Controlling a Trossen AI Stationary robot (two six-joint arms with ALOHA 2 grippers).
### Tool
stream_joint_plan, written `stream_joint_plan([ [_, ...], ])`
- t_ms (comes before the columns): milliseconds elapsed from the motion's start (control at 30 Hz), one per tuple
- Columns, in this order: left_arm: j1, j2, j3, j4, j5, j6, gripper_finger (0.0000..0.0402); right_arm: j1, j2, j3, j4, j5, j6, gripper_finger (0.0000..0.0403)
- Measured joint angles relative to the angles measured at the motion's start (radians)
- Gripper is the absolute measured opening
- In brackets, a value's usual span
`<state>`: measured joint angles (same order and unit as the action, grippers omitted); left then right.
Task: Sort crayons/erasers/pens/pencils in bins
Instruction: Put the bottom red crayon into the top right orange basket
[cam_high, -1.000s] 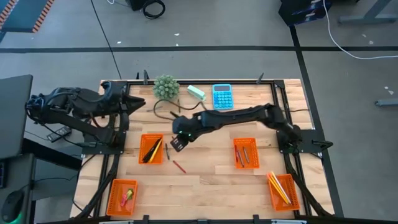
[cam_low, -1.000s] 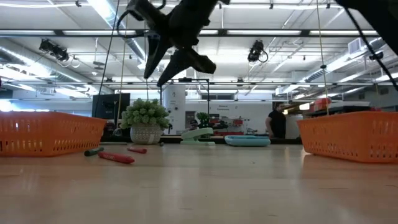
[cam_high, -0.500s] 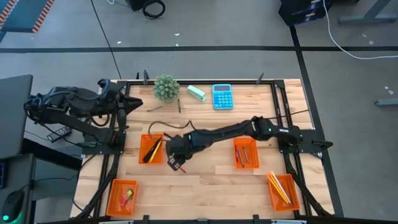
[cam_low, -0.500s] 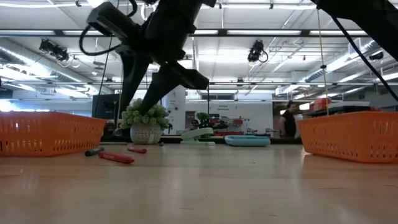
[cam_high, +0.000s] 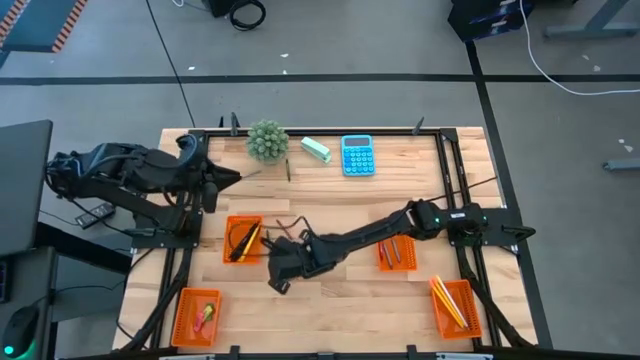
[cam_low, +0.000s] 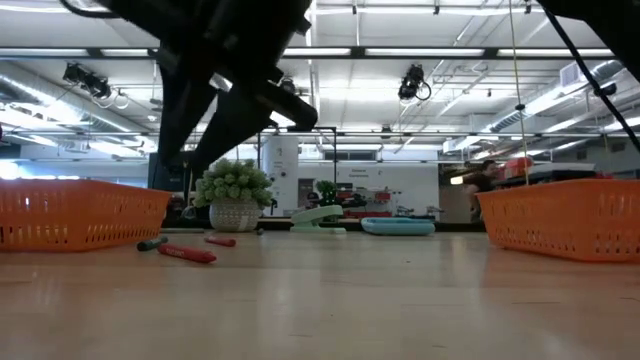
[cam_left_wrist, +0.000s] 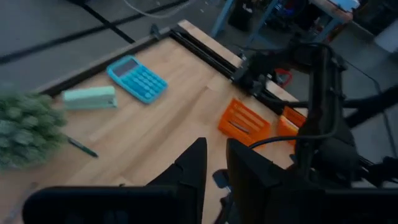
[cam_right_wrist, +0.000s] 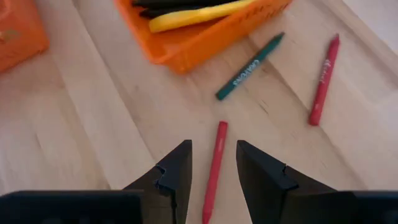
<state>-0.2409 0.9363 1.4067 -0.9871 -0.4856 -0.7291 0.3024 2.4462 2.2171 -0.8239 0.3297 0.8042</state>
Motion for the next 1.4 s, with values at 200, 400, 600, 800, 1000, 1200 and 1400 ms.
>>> stream_joint_plan([
  [200,-0.041,0.021,0.000,0.000,0.039,-0.026,0.0068,0.052,0.000,-0.125,0.123,0.103,-0.022,0.0131],
  [400,-0.060,0.040,0.000,0.006,0.039,-0.048,0.0070,0.120,0.002,-0.248,0.224,0.109,-0.037,0.0131],
  [600,-0.067,0.066,0.000,0.010,0.038,-0.023,0.0064,0.161,-0.002,-0.261,0.234,0.168,-0.009,0.0131],
  [800,-0.066,0.072,0.000,0.009,0.076,-0.018,0.0072,0.151,-0.002,-0.261,0.237,0.179,0.101,0.0131],
  [1000,-0.066,0.071,0.000,0.009,0.080,-0.018,0.0074,0.127,-0.002,-0.261,0.236,0.173,0.098,0.0131],
  [1200,-0.066,0.072,0.000,0.009,0.091,-0.019,0.0069,0.097,-0.002,-0.261,0.215,0.131,0.079,0.0121],
  [1400,-0.082,0.072,0.000,0.009,0.091,-0.015,0.0075,0.070,-0.004,-0.260,0.164,0.039,0.075,0.0084],
])
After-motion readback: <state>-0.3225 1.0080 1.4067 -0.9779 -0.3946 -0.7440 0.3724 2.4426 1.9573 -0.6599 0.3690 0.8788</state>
